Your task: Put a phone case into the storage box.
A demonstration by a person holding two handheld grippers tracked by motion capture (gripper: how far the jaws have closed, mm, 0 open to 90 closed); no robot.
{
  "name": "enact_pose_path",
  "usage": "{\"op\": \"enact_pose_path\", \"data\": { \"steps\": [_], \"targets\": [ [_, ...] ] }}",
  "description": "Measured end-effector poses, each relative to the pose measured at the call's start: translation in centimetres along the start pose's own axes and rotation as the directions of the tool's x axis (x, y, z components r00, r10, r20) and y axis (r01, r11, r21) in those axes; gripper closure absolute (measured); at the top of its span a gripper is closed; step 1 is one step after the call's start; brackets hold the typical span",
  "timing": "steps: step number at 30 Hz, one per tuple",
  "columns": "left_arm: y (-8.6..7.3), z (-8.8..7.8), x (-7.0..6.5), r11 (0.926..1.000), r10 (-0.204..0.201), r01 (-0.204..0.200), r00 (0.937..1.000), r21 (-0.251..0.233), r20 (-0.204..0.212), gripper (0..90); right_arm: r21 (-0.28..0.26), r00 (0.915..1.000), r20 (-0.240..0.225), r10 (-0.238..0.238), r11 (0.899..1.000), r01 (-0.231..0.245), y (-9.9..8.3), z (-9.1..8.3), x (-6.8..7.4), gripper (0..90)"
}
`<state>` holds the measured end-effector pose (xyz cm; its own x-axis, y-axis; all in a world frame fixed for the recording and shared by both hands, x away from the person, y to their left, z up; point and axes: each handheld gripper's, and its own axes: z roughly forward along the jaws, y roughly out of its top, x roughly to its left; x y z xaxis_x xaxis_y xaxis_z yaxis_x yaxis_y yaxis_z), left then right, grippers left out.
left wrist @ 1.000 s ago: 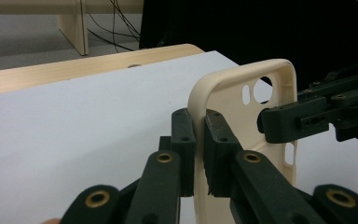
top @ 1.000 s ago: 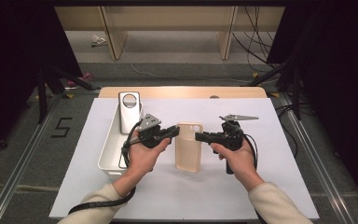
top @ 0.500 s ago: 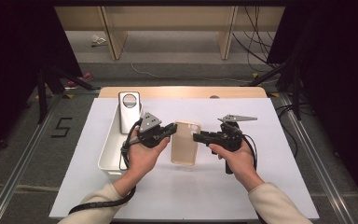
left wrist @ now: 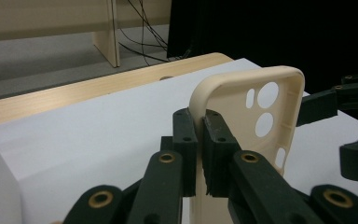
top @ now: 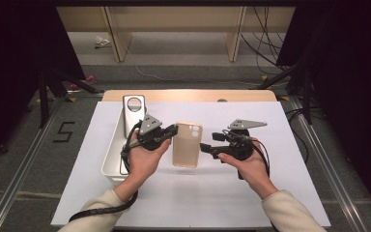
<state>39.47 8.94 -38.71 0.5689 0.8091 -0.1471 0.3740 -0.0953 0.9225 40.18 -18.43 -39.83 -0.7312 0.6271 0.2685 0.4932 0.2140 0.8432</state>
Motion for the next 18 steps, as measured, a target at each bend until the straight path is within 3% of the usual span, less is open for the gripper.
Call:
{"op": "enact_pose_path", "data": {
  "steps": [5,18],
  "targets": [
    [0.2,-0.3,0.2,1.0,-0.005,0.005,1.0,-0.004,-0.004,84.7,0.011,0.9993,0.012,-0.036,0.999,0.036,-0.2,-0.4,-0.2,23.6],
    [0.9,-1.8,0.8,0.9997,-0.01,0.01,0.9999,-0.022,-0.012,84.7,0.046,0.997,0.036,-0.068,0.997,0.066,-0.9,-0.6,-0.5,22.2]
  ]
}}
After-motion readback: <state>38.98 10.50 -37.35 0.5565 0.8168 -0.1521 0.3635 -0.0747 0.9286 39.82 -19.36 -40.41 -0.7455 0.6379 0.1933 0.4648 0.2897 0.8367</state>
